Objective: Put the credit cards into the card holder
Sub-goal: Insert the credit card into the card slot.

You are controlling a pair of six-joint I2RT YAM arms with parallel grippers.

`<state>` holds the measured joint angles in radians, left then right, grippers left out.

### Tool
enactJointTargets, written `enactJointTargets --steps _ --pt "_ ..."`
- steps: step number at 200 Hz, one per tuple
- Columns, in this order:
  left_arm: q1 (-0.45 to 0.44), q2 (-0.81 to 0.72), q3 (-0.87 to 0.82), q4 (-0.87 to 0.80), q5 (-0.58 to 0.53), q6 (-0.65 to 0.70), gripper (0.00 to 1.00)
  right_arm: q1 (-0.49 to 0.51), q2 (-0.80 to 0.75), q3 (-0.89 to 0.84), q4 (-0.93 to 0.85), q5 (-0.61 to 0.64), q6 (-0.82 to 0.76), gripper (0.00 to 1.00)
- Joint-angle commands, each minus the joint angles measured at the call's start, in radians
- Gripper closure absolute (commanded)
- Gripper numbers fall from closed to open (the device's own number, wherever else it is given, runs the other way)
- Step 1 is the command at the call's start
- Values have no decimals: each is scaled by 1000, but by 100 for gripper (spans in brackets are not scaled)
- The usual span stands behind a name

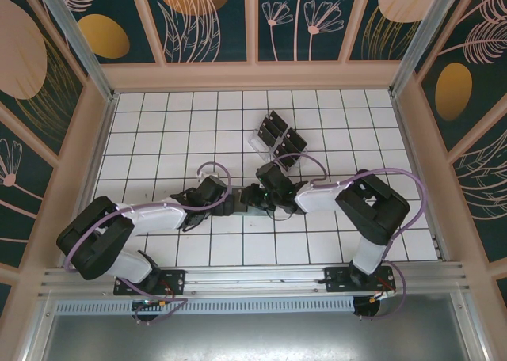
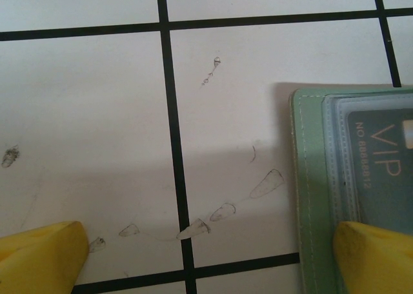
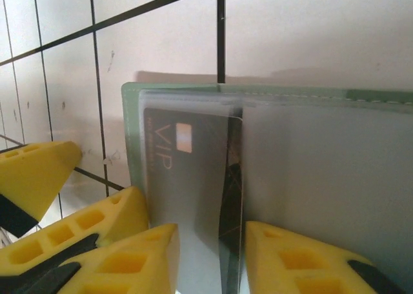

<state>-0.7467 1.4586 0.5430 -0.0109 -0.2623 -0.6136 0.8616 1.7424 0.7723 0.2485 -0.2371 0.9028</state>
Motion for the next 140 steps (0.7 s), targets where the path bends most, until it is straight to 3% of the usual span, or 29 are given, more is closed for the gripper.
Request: enactJointTargets --steps 1,89,140 --pt "-2 6 -18 -9 60 -25 2 -7 -35 -33 -5 -1 7 65" --pt "-2 -18 9 -48 36 -41 1 -65 -133 -104 -32 18 -11 63" --pt "-2 -14 11 -49 21 -44 1 -55 -132 -53 -55 23 -31 69"
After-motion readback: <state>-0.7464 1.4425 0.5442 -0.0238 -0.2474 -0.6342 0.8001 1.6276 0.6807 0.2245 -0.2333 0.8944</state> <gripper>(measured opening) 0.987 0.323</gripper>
